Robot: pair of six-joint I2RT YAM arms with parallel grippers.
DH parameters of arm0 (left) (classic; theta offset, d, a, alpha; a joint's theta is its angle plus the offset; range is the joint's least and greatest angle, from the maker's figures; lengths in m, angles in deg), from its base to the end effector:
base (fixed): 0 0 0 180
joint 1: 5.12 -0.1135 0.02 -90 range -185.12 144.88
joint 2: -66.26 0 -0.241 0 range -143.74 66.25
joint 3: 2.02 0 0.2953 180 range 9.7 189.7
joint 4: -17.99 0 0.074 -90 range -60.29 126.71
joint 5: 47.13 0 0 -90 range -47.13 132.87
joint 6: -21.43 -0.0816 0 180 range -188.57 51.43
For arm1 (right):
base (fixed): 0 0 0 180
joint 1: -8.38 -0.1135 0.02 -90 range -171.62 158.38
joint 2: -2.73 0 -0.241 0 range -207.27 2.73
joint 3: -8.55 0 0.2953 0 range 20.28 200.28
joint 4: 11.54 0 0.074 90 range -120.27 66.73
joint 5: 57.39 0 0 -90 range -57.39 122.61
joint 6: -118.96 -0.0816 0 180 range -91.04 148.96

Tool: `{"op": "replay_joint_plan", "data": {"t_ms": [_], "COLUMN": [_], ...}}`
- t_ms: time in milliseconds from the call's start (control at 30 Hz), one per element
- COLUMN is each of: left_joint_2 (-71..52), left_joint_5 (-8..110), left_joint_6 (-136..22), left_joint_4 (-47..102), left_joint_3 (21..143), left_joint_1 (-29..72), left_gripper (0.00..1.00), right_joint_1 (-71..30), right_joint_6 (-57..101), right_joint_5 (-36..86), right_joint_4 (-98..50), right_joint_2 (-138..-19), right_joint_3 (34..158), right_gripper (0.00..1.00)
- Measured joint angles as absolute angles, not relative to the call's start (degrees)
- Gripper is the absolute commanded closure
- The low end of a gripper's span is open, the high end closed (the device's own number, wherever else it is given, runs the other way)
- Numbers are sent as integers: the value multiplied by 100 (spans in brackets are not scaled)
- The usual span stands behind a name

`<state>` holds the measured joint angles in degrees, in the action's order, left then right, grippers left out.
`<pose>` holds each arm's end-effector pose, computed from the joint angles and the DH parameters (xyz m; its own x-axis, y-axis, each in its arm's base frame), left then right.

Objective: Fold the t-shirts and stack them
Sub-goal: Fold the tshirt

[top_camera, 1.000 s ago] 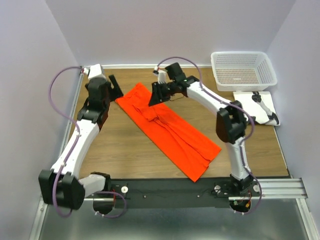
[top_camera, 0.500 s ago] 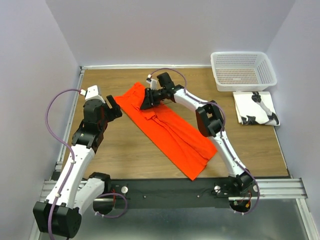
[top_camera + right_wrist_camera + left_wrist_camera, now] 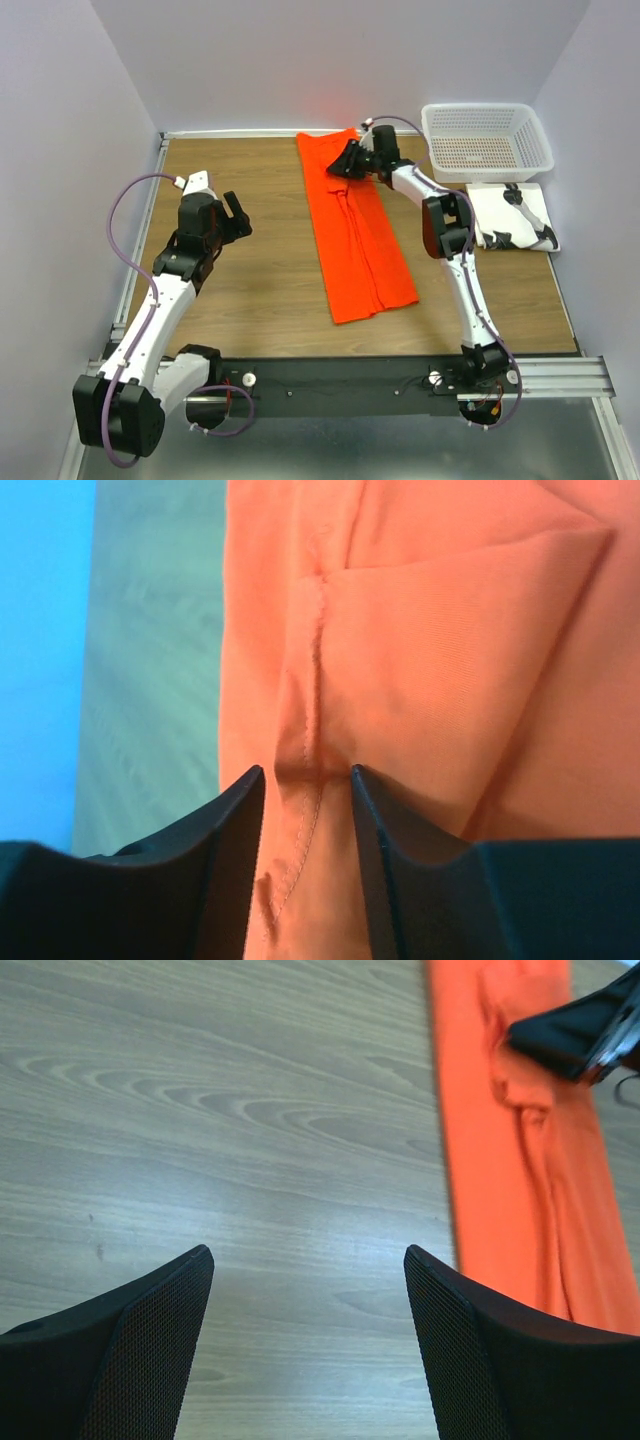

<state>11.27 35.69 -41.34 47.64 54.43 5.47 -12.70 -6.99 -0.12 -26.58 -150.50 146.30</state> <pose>0.3101 -0.0476 0.2452 -0.4468 -0.3783 -0.8107 -0.1466 0.9249 -0.3508 0.5838 0.2723 0.0708 -0.8164 0.2146 -0.5362 -0.3186 0.6070 0.7280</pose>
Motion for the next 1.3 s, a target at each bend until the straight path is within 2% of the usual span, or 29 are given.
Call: {"op": "replay_joint_plan", "data": {"t_ms": [233, 400, 667, 867, 967, 1133, 1300], "left_joint_2": [760, 553, 100, -324, -477, -700, -842], "left_joint_5": [3800, 3932, 4176, 4336, 4356, 4382, 4397], "left_joint_6": [-4134, -4117, -3988, -3863, -3818, -3759, -3726], "left_joint_4": [4601, 4434, 4104, 3997, 3989, 3960, 3962], "left_joint_3": [5443, 5443, 5365, 5286, 5286, 5286, 5286], "left_joint_1": [566, 711, 1266, 1784, 2026, 2394, 2645], "left_gripper": [15, 15, 18, 20, 23, 26, 28], "right_joint_1": [-807, -918, -995, -1071, -1334, -2396, -3076], "right_joint_6": [-410, 16, 562, 704, 807, 737, 442], "right_joint_5": [189, 272, 401, 775, 1070, 1863, 2701], "right_joint_4": [-2564, -2697, -2920, -3108, -3449, -4317, -4793], "right_joint_2": [-14978, -14381, -11785, -9868, -9376, -8821, -8434], "right_joint_3": [14603, 13897, 11393, 9430, 8676, 7629, 7308], "right_gripper": [44, 43, 44, 49, 51, 56, 61]}}
